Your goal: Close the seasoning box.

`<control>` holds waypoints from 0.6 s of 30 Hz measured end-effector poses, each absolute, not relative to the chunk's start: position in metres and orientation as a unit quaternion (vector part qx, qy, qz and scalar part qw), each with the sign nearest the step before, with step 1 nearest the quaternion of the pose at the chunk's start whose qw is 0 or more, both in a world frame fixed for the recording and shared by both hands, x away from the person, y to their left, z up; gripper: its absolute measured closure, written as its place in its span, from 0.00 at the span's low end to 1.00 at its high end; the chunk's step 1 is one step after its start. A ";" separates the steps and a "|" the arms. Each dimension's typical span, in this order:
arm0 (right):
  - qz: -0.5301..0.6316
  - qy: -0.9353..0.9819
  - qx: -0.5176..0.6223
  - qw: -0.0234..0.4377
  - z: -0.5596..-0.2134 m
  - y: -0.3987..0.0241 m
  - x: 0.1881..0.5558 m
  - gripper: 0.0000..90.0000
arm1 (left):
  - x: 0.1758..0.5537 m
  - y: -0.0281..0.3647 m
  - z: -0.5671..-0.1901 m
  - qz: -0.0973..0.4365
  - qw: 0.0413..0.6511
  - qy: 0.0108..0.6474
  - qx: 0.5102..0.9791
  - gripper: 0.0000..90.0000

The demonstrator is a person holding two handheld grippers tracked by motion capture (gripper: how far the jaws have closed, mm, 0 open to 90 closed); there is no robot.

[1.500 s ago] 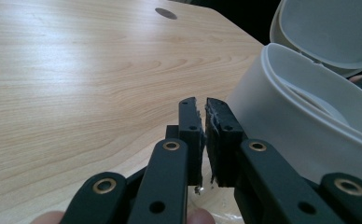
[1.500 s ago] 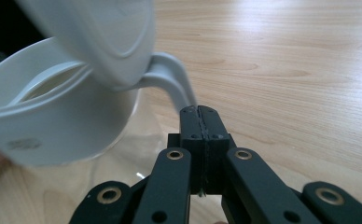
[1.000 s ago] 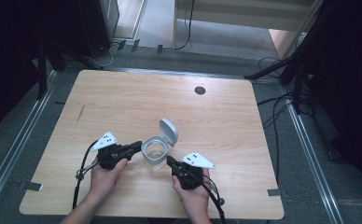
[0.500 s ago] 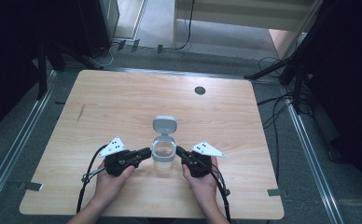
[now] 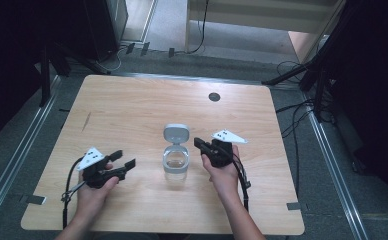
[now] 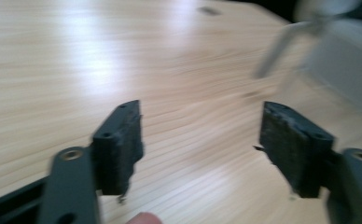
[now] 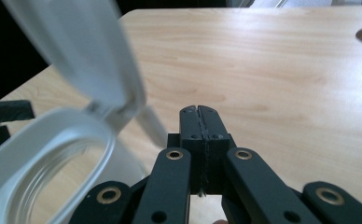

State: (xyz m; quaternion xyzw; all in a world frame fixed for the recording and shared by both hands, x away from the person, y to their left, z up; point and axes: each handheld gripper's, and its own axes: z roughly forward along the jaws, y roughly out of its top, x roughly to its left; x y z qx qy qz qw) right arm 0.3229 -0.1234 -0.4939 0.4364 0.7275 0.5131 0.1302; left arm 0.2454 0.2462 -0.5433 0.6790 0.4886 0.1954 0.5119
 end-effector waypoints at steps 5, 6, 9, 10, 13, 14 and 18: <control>0.517 0.730 0.426 0.136 -0.482 -0.120 0.336 1.00 | 0.238 0.272 -0.547 0.234 0.471 0.533 0.662 0.22; 0.519 0.731 0.422 0.136 -0.479 -0.118 0.339 1.00 | 0.235 0.277 -0.546 0.245 0.465 0.538 0.659 0.22; 0.530 0.727 0.413 0.136 -0.467 -0.113 0.348 1.00 | 0.228 0.288 -0.547 0.270 0.446 0.545 0.657 0.25; 0.533 0.726 0.413 0.137 -0.465 -0.112 0.349 1.00 | 0.228 0.290 -0.548 0.269 0.447 0.547 0.655 0.25; 0.541 0.724 0.406 0.136 -0.460 -0.112 0.351 1.00 | 0.228 0.291 -0.549 0.261 0.453 0.553 0.649 0.25; 0.547 0.724 0.398 0.133 -0.457 -0.111 0.350 1.00 | 0.229 0.291 -0.549 0.261 0.453 0.552 0.649 0.25; 0.552 0.734 0.374 0.128 -0.452 -0.110 0.340 1.00 | 0.230 0.291 -0.550 0.261 0.456 0.553 0.647 0.26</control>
